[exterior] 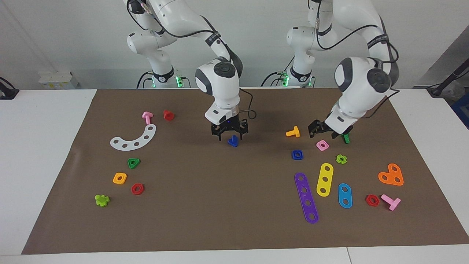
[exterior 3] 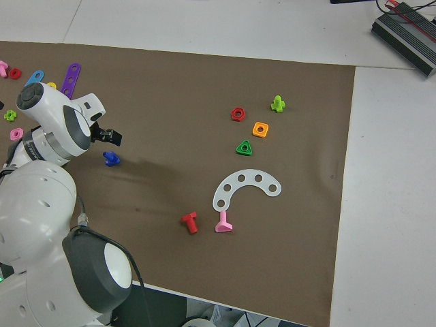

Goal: Unscrew and place screws in storage area

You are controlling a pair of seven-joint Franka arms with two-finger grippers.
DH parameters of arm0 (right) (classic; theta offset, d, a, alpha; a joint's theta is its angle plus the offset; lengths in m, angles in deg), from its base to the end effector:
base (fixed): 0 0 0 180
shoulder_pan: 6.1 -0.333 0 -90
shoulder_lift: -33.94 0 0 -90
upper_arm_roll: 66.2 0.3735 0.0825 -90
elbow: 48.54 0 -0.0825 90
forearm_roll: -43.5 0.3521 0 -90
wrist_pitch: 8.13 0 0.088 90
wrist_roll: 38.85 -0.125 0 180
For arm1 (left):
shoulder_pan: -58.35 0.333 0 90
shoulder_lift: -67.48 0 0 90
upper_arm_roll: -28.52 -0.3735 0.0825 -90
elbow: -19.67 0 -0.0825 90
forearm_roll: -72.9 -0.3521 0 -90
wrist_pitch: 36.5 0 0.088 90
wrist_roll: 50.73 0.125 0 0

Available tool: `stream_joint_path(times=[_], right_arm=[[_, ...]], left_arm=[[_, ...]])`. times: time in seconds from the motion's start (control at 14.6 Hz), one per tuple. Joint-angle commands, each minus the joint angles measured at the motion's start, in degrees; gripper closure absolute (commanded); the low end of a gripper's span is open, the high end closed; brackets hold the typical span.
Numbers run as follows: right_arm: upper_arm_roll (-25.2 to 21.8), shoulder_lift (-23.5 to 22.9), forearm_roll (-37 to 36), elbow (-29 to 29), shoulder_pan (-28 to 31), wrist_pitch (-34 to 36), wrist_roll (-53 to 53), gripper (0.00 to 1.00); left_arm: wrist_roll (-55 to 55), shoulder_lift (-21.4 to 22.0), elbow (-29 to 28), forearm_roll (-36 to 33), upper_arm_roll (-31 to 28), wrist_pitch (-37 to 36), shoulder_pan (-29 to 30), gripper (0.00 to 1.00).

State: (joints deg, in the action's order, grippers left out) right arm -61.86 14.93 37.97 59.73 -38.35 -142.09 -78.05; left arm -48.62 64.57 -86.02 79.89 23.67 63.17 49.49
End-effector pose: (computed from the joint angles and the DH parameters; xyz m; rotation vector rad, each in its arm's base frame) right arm 0.5114 0.3710 0.3983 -3.1018 -0.0183 -0.1913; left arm 0.5268 -0.0511 0.5314 3.0186 -0.1158 -0.2383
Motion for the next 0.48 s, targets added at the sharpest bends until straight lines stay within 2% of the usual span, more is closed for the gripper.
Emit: stream_joint_path(times=[0.0, 0.14, 0.27, 0.41], right_arm=[[-0.2, -0.59, -1.59, 1.24, -0.88, -1.75, -2.02, 0.09], [-0.2, -0.76, -1.85, 1.77, -1.23, -1.84, -2.11, 0.13], [-0.2, -1.38, -2.38, 1.86, -2.38, -1.84, -2.72, 0.18], [-0.2, -1.2, -3.08, 2.21, -2.38, -1.66, -2.81, 0.21]], left_arm=[[2.45, 7.28, -4.16, -3.45, 0.46, -3.86, 3.58, 0.0], [3.07, 12.38, -8.38, -7.32, 0.46, -3.43, 4.81, 0.0], [3.07, 13.37, -7.09, -10.23, 0.37, -3.08, 4.91, 0.0], [3.07, 12.67, -3.32, -10.5, 0.37, -2.29, 5.08, 0.0]])
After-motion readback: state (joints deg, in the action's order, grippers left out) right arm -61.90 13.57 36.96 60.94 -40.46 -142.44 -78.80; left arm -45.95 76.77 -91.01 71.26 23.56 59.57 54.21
